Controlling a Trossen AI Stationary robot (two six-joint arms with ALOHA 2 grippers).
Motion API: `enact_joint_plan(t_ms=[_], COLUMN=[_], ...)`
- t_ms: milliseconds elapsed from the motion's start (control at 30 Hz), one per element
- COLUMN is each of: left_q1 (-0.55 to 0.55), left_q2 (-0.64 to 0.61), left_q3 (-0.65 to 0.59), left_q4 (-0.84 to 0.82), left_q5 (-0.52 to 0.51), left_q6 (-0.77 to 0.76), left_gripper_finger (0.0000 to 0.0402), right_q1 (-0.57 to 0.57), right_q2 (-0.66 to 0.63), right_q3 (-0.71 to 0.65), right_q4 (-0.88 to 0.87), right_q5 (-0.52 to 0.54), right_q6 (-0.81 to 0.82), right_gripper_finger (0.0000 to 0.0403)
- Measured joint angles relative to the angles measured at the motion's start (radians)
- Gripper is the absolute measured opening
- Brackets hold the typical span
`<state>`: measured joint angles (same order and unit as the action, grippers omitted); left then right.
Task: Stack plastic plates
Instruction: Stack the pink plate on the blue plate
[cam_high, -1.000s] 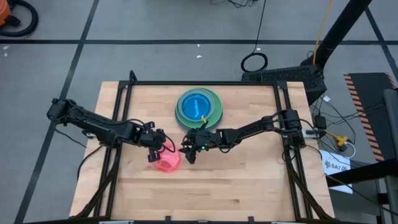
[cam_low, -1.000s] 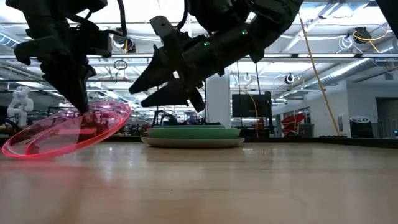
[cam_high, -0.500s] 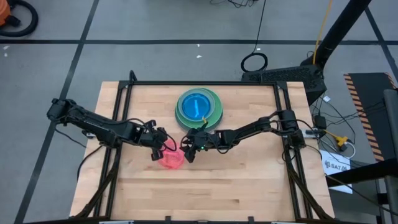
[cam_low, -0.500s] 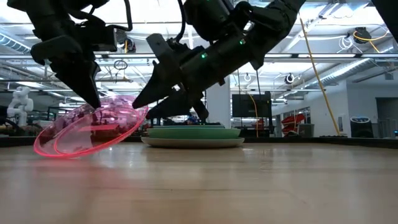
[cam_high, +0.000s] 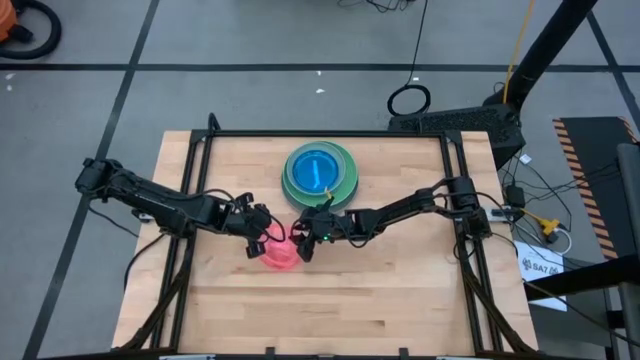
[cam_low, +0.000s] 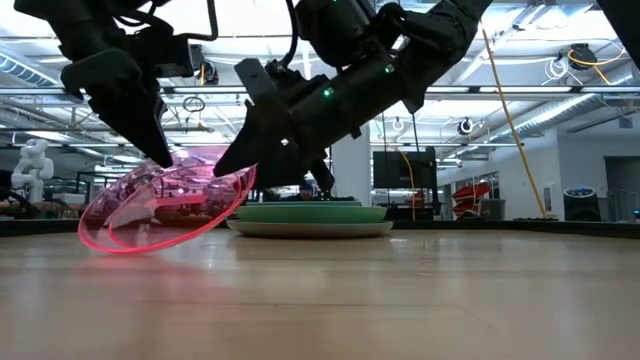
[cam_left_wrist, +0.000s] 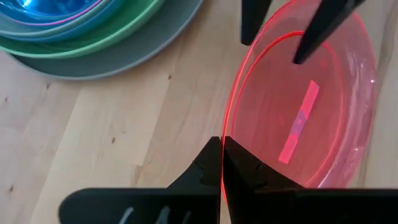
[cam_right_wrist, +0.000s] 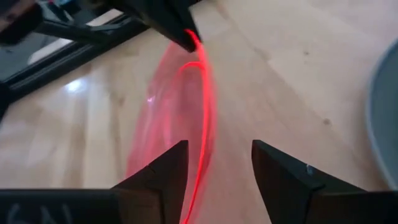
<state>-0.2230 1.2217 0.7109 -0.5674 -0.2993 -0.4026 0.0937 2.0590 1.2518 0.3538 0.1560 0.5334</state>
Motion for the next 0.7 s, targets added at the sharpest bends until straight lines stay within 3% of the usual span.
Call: enact_joint_plan(t_ms=[200, 567, 700], left_q1=[0.000, 0.000, 0.000], left_q2=[0.000, 0.000, 0.000], left_q3=[0.000, 0.000, 0.000], left_q4=[0.001, 0.003, 0.003], left_q5=[0.000, -0.021, -0.023], left_q6=[0.000, -0.009, 0.006], left_gripper_finger=[0.0004, 0.0005, 0.0033], right_q1=[0.000, 0.000, 0.000], right_q2=[0.001, 0.000, 0.000], right_q3=[0.000, 0.000, 0.000], right_q4=[0.029, 0.036, 0.035], right_q5=[0.025, 0.024, 0.024], right_q6=[-0.025, -0.045, -0.050], right_gripper_finger=[0.0155, 0.0051, 0.0022])
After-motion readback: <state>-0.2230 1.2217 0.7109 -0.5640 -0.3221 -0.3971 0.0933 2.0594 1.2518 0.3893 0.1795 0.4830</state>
